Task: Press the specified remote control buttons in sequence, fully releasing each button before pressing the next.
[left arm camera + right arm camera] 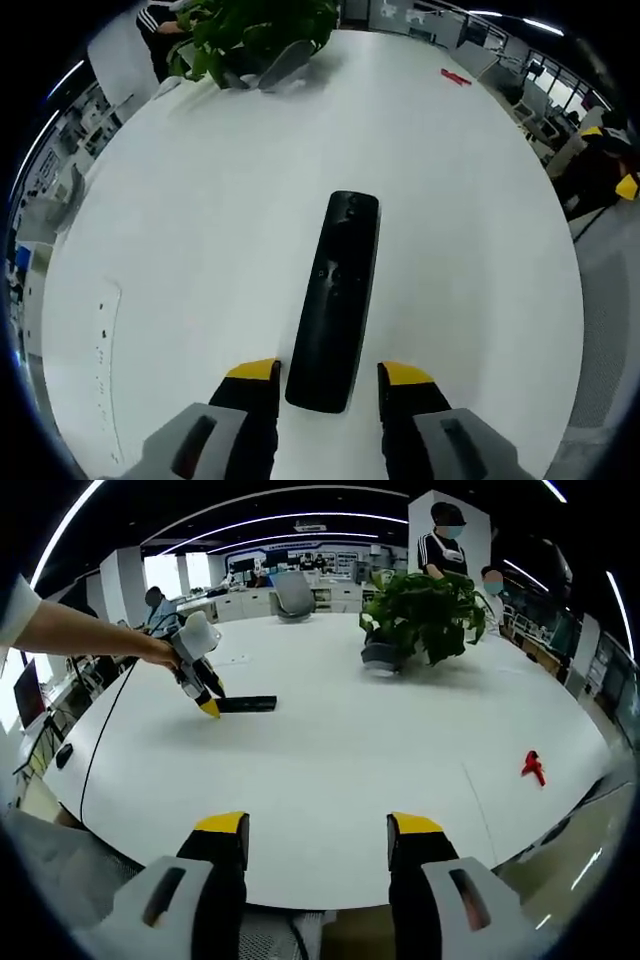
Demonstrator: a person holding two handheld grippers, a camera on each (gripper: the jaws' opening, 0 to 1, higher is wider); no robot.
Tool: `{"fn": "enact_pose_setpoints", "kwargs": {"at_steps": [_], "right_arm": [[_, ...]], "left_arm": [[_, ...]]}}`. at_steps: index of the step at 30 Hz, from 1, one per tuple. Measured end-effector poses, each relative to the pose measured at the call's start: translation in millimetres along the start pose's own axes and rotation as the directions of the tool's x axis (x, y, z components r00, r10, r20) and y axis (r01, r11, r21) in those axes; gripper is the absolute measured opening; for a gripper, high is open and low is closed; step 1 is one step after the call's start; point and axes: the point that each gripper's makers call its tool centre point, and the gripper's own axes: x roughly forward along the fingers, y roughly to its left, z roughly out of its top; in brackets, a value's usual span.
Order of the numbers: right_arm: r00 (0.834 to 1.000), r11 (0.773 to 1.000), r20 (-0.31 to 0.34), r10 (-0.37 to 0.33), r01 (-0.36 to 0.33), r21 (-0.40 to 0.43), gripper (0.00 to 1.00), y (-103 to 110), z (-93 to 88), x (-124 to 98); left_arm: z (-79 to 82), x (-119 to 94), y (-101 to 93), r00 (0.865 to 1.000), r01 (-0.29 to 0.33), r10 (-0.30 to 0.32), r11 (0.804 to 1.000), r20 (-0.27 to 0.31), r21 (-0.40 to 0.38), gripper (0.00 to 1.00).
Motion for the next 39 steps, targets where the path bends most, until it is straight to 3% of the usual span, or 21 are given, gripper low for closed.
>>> {"fn": "enact_pose_setpoints", "kwargs": {"at_steps": [7,16,39], "right_arm": [[1.0,1.0,-0.007,0.0,0.0,-0.01,0.57,0.3,-1.1,0.7],[1.0,1.0,-0.006,0.002,-0.002,-0.014,0.57,1.1,-0.9,0.4],[1.0,1.0,0.004,0.014,-0.014,-0.028,0.56,3.9,1.6,-0.3]], "left_arm": [[0.4,0.6,-0.2,1.0,0.002,-0.002,1.0,-0.016,0.01,0.38],[0.0,0.8,-1.8,1.0,-0.004,0.004,1.0,-0.029,0.027,0.25],[-2.3,4.4,-0.8,0.999,-0.027,0.029,0.998,-0.039,0.049,0.23]]}}
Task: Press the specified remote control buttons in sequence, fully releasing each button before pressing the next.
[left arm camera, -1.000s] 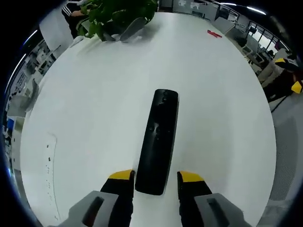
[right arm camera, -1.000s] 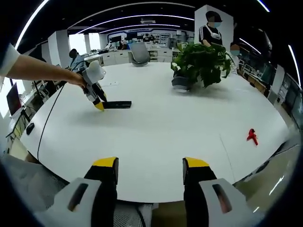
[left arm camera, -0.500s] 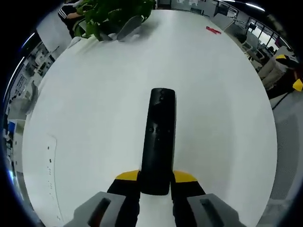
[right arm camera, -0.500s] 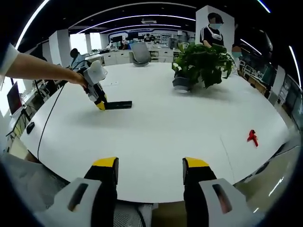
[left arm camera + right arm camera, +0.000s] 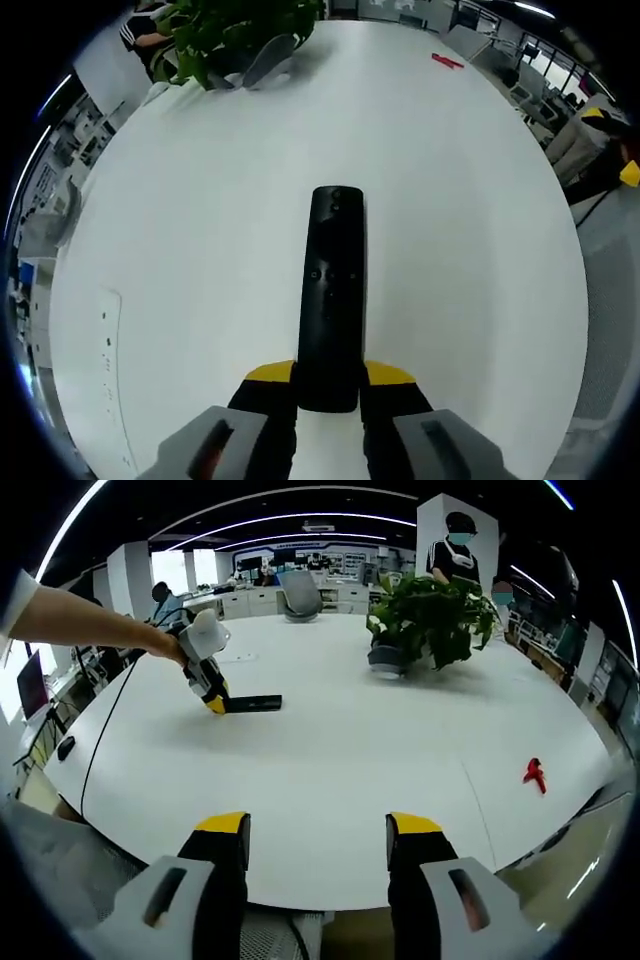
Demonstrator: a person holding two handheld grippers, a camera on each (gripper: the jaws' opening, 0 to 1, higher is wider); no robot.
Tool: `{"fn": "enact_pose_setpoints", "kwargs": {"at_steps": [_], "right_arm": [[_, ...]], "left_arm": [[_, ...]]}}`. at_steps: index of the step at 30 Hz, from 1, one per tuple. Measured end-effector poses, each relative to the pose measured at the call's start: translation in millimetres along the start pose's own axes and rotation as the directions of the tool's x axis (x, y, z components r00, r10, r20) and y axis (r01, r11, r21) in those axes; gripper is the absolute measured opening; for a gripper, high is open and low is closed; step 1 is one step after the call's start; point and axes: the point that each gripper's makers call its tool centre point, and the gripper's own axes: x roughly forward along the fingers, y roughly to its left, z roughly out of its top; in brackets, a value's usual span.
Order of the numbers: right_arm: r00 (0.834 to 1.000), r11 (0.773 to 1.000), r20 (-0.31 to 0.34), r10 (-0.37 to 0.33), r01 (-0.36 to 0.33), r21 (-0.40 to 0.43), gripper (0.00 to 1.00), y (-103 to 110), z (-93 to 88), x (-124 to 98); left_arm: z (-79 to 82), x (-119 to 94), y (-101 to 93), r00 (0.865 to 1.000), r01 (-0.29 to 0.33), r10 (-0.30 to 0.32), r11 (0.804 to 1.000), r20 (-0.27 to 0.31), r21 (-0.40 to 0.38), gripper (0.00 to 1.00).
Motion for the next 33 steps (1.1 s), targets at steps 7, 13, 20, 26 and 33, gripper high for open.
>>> {"fn": "enact_pose_setpoints", "kwargs": {"at_steps": [7,13,20,26,33], "right_arm": [[1.0,1.0,0.007,-0.001,0.001,-0.001,0.56,-0.2,1.2,-0.6],[1.0,1.0,0.012,0.002,-0.002,-0.003,0.55,0.3,1.5,-1.1],[1.0,1.0,0.014,0.009,-0.009,-0.01,0.55,2.2,1.8,-1.2],[1.0,1.0,0.016,0.014,-0.014,-0.014,0.54,3.2,2.1,-1.3],[1.0,1.0,0.02,0.017,-0.016,-0.013,0.53,3.8,2.6,-1.5]], "left_arm": [[-0.3,-0.3,-5.2,1.0,0.0,0.0,1.0,-0.008,-0.016,0.23],[-0.7,-1.3,-14.9,1.0,0.005,-0.004,1.0,-0.029,0.019,0.23],[-2.1,-2.4,-23.3,0.999,0.006,-0.005,1.0,-0.036,0.02,0.23],[-4.1,-3.6,-34.3,0.998,0.013,-0.011,0.999,-0.055,0.035,0.23],[-6.4,-4.2,-46.3,0.996,0.019,-0.013,0.998,-0.09,0.066,0.23]]}}
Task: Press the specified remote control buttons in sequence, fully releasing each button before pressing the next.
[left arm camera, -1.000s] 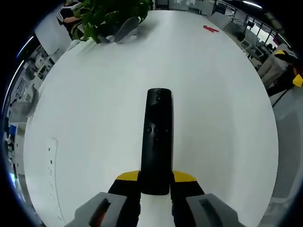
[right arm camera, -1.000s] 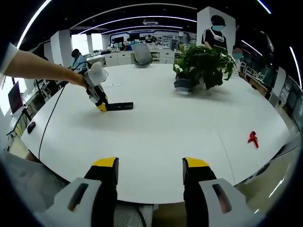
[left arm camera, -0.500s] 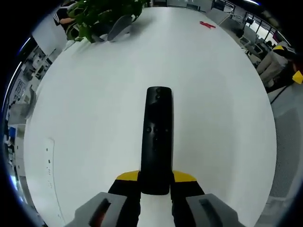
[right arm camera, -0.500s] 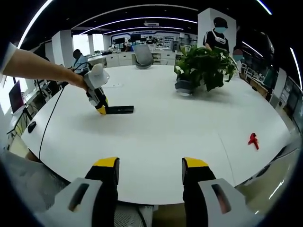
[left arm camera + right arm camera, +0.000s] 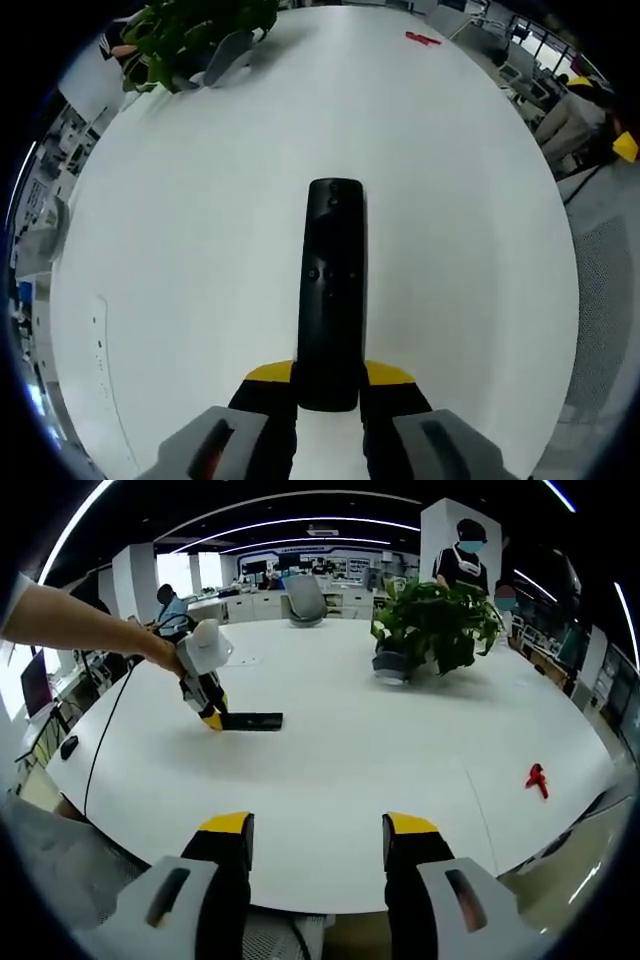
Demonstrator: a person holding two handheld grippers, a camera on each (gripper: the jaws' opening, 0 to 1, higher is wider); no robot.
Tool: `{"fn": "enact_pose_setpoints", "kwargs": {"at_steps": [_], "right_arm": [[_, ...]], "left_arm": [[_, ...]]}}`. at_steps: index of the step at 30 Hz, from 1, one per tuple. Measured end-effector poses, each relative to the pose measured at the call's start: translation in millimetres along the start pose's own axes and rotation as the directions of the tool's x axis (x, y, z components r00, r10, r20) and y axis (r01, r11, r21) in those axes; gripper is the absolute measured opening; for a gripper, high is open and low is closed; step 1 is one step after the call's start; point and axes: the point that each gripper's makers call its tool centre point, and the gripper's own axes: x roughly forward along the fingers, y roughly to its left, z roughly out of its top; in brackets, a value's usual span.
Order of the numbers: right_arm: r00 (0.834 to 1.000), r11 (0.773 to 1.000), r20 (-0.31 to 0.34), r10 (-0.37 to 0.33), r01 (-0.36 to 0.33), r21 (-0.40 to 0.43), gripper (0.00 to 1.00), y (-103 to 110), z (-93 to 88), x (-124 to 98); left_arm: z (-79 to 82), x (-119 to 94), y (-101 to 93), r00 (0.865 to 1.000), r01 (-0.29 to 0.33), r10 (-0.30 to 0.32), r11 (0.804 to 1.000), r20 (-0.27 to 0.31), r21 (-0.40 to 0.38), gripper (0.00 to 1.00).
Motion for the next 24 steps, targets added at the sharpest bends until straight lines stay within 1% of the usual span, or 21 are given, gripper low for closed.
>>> {"fn": "enact_pose_setpoints", "kwargs": {"at_steps": [3,9,19,24], "right_arm": [[1.0,1.0,0.002,0.0,0.0,0.0,0.53,0.1,0.3,-0.2],[1.0,1.0,0.003,0.004,-0.004,0.001,0.53,0.8,0.5,-0.4],[1.0,1.0,-0.002,0.013,-0.013,-0.007,0.51,2.4,0.1,-0.3],[1.0,1.0,-0.004,0.015,-0.015,-0.014,0.51,3.3,0.0,-0.5]], "left_arm": [[-0.8,0.1,-1.3,1.0,-0.002,0.002,1.0,-0.003,-0.003,0.23],[-3.0,-0.7,-7.1,1.0,-0.006,0.006,0.999,0.013,-0.034,0.23],[-3.9,-0.9,-14.9,1.0,-0.007,0.008,0.999,0.021,-0.046,0.23],[-4.0,-1.0,-19.2,1.0,-0.006,0.006,0.999,0.016,-0.046,0.23]]}}
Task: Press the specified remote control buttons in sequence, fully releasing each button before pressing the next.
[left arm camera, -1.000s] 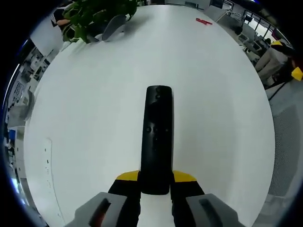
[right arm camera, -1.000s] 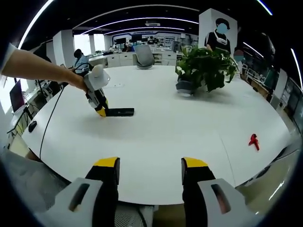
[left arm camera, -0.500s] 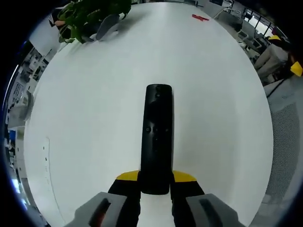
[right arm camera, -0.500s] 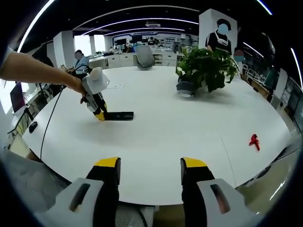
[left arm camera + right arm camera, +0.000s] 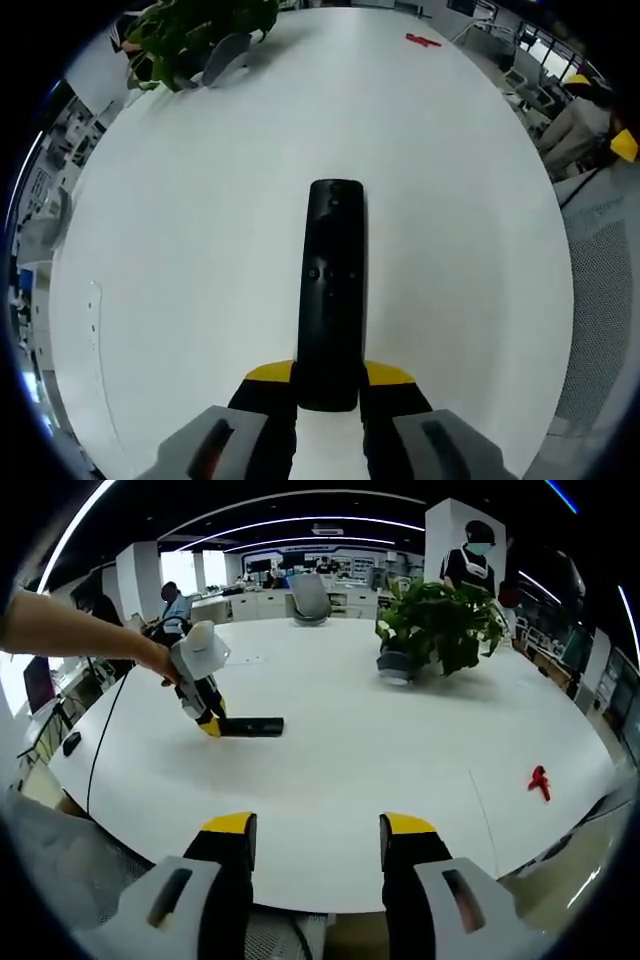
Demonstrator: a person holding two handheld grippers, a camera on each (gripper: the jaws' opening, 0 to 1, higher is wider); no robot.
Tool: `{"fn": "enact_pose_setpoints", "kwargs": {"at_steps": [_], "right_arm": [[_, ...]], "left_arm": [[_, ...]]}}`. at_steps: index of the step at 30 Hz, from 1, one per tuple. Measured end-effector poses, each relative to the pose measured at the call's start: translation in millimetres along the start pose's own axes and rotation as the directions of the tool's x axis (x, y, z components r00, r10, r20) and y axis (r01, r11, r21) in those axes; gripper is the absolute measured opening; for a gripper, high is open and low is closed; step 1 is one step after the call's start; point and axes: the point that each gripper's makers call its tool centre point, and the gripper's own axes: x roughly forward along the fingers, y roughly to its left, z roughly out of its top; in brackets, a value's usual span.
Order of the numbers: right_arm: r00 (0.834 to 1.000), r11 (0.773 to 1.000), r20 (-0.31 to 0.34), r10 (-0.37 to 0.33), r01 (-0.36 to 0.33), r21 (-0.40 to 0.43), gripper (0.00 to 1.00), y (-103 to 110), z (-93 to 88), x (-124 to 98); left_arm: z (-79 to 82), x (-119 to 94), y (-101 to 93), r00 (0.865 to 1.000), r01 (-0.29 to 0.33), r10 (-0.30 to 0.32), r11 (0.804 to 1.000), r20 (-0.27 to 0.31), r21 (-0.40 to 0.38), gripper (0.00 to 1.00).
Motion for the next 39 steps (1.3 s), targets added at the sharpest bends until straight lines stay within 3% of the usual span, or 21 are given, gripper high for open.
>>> {"fn": "enact_pose_setpoints", "kwargs": {"at_steps": [39], "right_arm": [[1.0,1.0,0.013,0.015,-0.015,-0.016,0.46,3.7,2.4,-1.4]], "left_arm": [[-6.3,-3.5,-40.3,0.999,0.007,-0.006,0.999,-0.044,0.038,0.23]]}}
